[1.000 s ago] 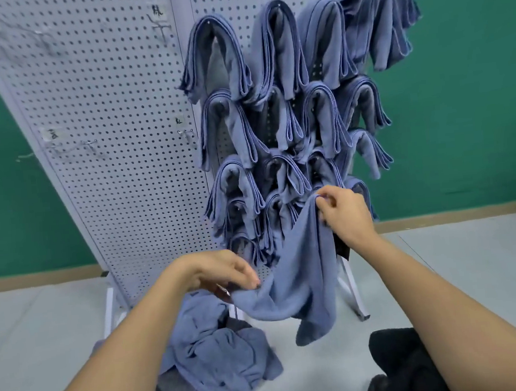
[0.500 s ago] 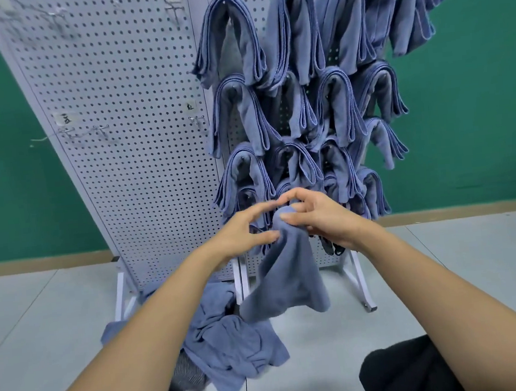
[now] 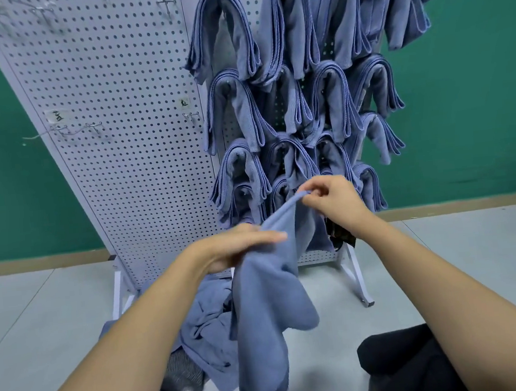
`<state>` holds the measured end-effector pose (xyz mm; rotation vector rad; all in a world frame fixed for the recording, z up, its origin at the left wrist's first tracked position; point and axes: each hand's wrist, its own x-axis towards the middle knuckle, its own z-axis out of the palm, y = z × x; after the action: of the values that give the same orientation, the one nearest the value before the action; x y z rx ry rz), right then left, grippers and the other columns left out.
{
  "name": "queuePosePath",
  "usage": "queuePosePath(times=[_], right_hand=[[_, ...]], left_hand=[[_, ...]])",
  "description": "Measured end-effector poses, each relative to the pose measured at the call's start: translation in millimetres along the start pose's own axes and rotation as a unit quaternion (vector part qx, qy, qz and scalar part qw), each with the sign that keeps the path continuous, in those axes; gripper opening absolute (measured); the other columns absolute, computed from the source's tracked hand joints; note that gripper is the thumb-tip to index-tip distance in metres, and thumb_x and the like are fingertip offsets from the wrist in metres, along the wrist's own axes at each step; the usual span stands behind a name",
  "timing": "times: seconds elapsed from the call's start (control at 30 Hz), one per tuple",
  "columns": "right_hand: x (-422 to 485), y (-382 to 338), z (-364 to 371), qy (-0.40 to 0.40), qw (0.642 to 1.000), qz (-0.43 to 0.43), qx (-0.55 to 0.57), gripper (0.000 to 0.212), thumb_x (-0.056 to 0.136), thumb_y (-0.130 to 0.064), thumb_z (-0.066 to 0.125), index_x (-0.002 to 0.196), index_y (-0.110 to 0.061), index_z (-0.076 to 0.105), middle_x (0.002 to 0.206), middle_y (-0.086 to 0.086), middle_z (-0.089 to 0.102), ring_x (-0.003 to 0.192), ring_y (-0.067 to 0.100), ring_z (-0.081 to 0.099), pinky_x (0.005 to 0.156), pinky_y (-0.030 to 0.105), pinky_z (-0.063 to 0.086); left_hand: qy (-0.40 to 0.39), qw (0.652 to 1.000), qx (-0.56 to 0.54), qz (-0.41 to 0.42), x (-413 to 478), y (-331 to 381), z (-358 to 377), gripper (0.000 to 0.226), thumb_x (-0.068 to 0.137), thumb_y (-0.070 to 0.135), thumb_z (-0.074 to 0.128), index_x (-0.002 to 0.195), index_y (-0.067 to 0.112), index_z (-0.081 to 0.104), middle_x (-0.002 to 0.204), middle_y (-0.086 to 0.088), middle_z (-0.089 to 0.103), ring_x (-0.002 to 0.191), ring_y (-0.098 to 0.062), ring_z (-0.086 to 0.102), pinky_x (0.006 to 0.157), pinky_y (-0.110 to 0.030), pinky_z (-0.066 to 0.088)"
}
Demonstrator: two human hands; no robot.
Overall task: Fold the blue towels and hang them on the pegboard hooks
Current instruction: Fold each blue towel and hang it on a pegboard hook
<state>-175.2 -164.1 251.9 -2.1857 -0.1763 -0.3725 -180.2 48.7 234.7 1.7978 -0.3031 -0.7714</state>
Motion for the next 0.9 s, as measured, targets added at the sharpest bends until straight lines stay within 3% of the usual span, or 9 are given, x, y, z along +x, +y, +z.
queuePosePath(times=[0.1, 0.17, 0.27, 0.33, 0.43, 0.53, 0.63, 0.77, 0.9], right_hand=[[-4.4, -11.4, 11.0, 0.002, 0.999, 0.009, 0.053, 0.021, 0.081, -0.004, 0.062, 0.074, -0.023, 0.068, 0.052, -0.003, 0.055, 0.049, 0.007, 0.052, 0.06, 0.017, 0.043], [-7.7, -16.6, 20.3, -0.011, 0.999, 0.013, 0.042, 0.018, 0.083, -0.005, 0.061, 0.076, -0.022, 0.067, 0.054, 0.001, 0.056, 0.054, 0.01, 0.052, 0.062, 0.02, 0.044], [-7.8, -13.7, 24.9, -0.017, 0.994, 0.056, 0.089, 0.01, 0.088, -0.011, 0.062, 0.096, -0.016, 0.06, 0.065, 0.007, 0.064, 0.057, 0.015, 0.056, 0.061, 0.028, 0.048], [-9.3, -9.0, 22.1, -0.038, 0.985, 0.095, 0.136, 0.014, 0.091, -0.018, 0.062, 0.098, -0.014, 0.051, 0.076, 0.011, 0.068, 0.062, 0.018, 0.058, 0.059, 0.035, 0.046], [-14.1, -2.6, 18.2, -0.091, 0.978, 0.121, 0.146, 0.022, 0.094, -0.025, 0.058, 0.08, -0.013, 0.048, 0.073, 0.007, 0.064, 0.062, 0.016, 0.053, 0.059, 0.03, 0.042], [-18.5, 6.7, 17.8, -0.144, 0.975, 0.137, 0.103, 0.037, 0.095, -0.044, 0.051, 0.071, -0.018, 0.041, 0.064, 0.001, 0.039, 0.058, 0.013, 0.035, 0.054, 0.023, 0.032], [-21.6, 8.0, 17.3, -0.164, 0.96, 0.175, 0.146, 0.045, 0.094, -0.058, 0.042, 0.08, -0.016, 0.049, 0.075, 0.003, 0.048, 0.068, 0.016, 0.049, 0.075, 0.027, 0.047], [-24.5, 5.0, 14.6, -0.126, 0.961, 0.192, 0.155, 0.052, 0.095, -0.057, 0.038, 0.081, -0.012, 0.061, 0.083, 0.004, 0.064, 0.078, 0.017, 0.06, 0.079, 0.028, 0.051], [-27.2, 4.6, 16.5, -0.177, 0.959, 0.184, 0.121, 0.036, 0.101, -0.033, 0.041, 0.092, -0.011, 0.068, 0.094, 0.005, 0.067, 0.084, 0.014, 0.061, 0.085, 0.029, 0.051]], left_hand=[[-0.064, 0.977, 0.175, -0.101, 1.3, -3.5, 7.8, 0.063, 0.065, 0.043, 0.083, 0.114, 0.007, 0.063, 0.111, -0.009, 0.07, 0.106, -0.022, 0.066, 0.099, -0.039, 0.049], [-0.053, 0.968, 0.2, -0.138, 5.0, -4.5, 9.4, 0.055, 0.067, 0.038, 0.081, 0.11, 0.009, 0.063, 0.109, -0.008, 0.071, 0.104, -0.021, 0.066, 0.097, -0.035, 0.05], [0.004, 0.991, 0.052, -0.124, 5.9, -1.7, 6.5, 0.015, 0.088, 0.027, 0.065, 0.094, 0.013, 0.061, 0.09, -0.008, 0.067, 0.083, -0.015, 0.062, 0.077, -0.027, 0.05], [0.029, 0.988, -0.121, -0.091, 1.5, 0.9, -1.5, 0.018, 0.096, 0.021, 0.054, 0.079, 0.015, 0.056, 0.074, -0.003, 0.062, 0.067, -0.011, 0.059, 0.063, -0.023, 0.049], [0.059, 0.96, -0.273, -0.035, -10.4, 6.9, -11.5, 0.021, 0.097, 0.023, 0.051, 0.082, 0.011, 0.061, 0.079, -0.006, 0.066, 0.072, -0.014, 0.063, 0.071, -0.027, 0.053], [0.09, 0.919, -0.381, 0.039, -20.0, 16.7, -10.1, 0.026, 0.096, 0.028, 0.052, 0.092, 0.01, 0.071, 0.089, -0.007, 0.072, 0.079, -0.014, 0.07, 0.072, -0.027, 0.058], [0.1, 0.882, -0.446, 0.114, -23.6, 25.2, -6.3, 0.039, 0.099, 0.029, 0.046, 0.078, 0.017, 0.076, 0.081, 0.001, 0.07, 0.077, -0.006, 0.069, 0.081, -0.022, 0.054], [0.108, 0.833, -0.516, 0.17, -25.8, 32.9, -5.0, 0.034, 0.101, 0.031, 0.04, 0.101, 0.013, 0.069, 0.098, -0.003, 0.066, 0.109, -0.009, 0.059, 0.106, -0.029, 0.038], [0.125, 0.841, -0.488, 0.198, -27.1, 35.1, -5.6, 0.036, 0.1, 0.034, 0.042, 0.108, 0.009, 0.067, 0.104, -0.007, 0.069, 0.11, -0.013, 0.062, 0.097, -0.029, 0.048]])
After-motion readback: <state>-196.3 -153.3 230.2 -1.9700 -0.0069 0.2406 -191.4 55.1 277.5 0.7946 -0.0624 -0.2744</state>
